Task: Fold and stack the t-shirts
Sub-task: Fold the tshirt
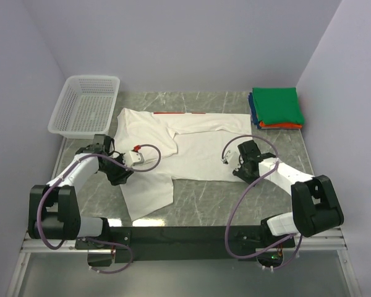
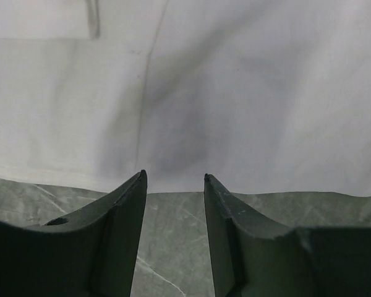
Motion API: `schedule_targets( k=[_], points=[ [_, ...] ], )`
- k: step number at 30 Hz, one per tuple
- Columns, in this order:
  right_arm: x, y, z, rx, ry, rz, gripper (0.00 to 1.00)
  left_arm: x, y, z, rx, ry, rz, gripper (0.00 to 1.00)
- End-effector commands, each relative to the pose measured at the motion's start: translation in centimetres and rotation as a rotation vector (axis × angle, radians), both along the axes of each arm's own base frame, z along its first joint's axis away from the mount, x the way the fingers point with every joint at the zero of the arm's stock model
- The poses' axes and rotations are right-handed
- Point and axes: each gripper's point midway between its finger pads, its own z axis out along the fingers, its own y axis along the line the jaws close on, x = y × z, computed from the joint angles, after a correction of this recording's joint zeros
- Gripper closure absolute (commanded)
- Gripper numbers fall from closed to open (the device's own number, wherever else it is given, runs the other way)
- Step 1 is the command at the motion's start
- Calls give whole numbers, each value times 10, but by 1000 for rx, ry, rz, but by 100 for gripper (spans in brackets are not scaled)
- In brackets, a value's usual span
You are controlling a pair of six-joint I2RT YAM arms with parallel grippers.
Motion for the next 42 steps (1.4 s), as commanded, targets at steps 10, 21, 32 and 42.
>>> schedule_targets(
  k=[10,21,32,42],
  points=[
    [-7,2,24,34,-38,6,62,1,13,-26,105,-5,-48,55],
    [-17,5,-6,33,47,30,67,-8,6,-14,66,26,-54,53],
    [-19,-3,-23,-9,52,28,100,-16,4,-12,55,45,-59,52],
    [-5,-3,-5,-12,-19,28,100,-21,5,-43,120,61,-61,57]
  ],
)
